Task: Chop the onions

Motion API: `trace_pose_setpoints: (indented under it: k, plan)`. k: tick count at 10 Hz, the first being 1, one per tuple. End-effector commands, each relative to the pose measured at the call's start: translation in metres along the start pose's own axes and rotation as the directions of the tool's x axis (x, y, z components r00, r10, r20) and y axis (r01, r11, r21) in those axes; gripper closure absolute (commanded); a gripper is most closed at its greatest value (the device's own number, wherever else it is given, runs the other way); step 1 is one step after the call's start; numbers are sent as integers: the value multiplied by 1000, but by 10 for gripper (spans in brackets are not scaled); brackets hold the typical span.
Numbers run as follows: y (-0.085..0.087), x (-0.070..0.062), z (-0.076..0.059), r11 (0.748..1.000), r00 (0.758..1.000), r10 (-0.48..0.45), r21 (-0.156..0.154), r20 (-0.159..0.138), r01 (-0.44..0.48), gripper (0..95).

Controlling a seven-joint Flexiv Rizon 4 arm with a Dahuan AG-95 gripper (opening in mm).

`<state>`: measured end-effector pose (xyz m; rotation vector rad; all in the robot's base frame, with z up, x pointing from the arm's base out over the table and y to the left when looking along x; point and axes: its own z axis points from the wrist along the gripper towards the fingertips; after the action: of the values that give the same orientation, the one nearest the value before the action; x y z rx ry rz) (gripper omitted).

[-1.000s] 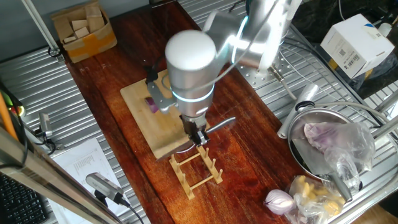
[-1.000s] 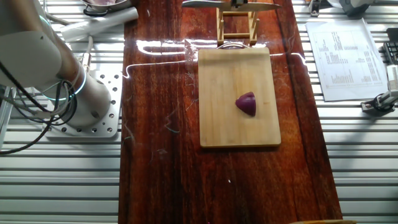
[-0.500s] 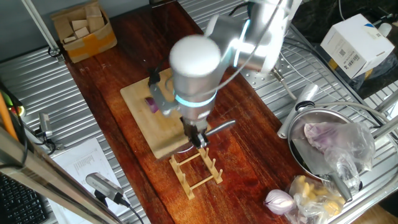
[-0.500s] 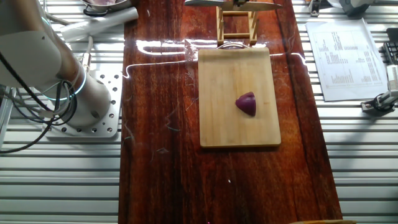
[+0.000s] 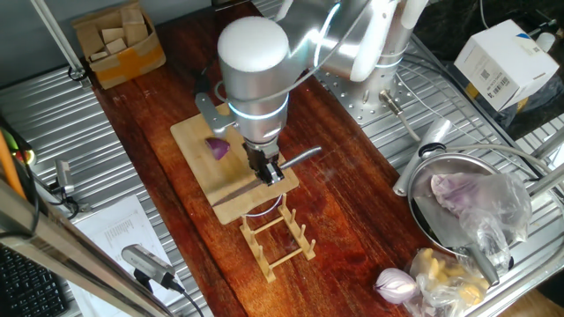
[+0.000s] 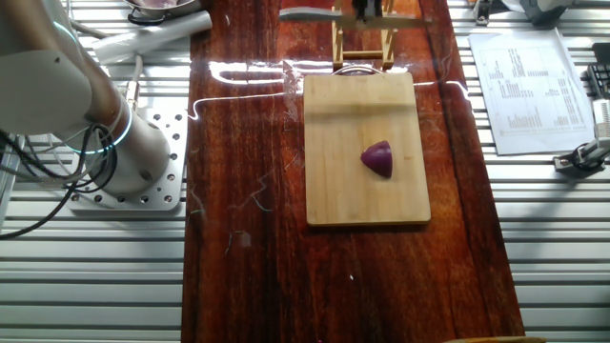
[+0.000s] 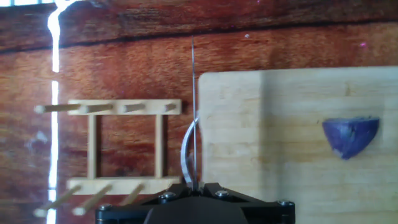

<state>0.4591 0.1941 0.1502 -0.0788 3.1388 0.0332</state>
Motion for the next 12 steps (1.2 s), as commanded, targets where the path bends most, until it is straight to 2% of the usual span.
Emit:
trace_pose_setpoints:
  k: [1,2,4,6,7,8,9,10,12]
  plan:
    - [1,0,-2,999,999,42,10,-4,-42,950]
    - [1,0,-2,994,994,112,13,2,-112,950]
    - [1,0,-2,983,984,181,18,11,-181,950]
    - [-2,-1,-1,983,983,186,10,14,-186,950]
    - [-18,-1,0,985,985,171,2,14,-171,950]
    - [-56,-1,4,993,993,120,-7,11,-120,950]
    - [-84,2,7,996,996,84,-13,10,-84,950]
    - [-102,4,10,998,998,55,-11,6,-54,950]
    - [-102,4,10,999,999,41,-6,7,-41,950]
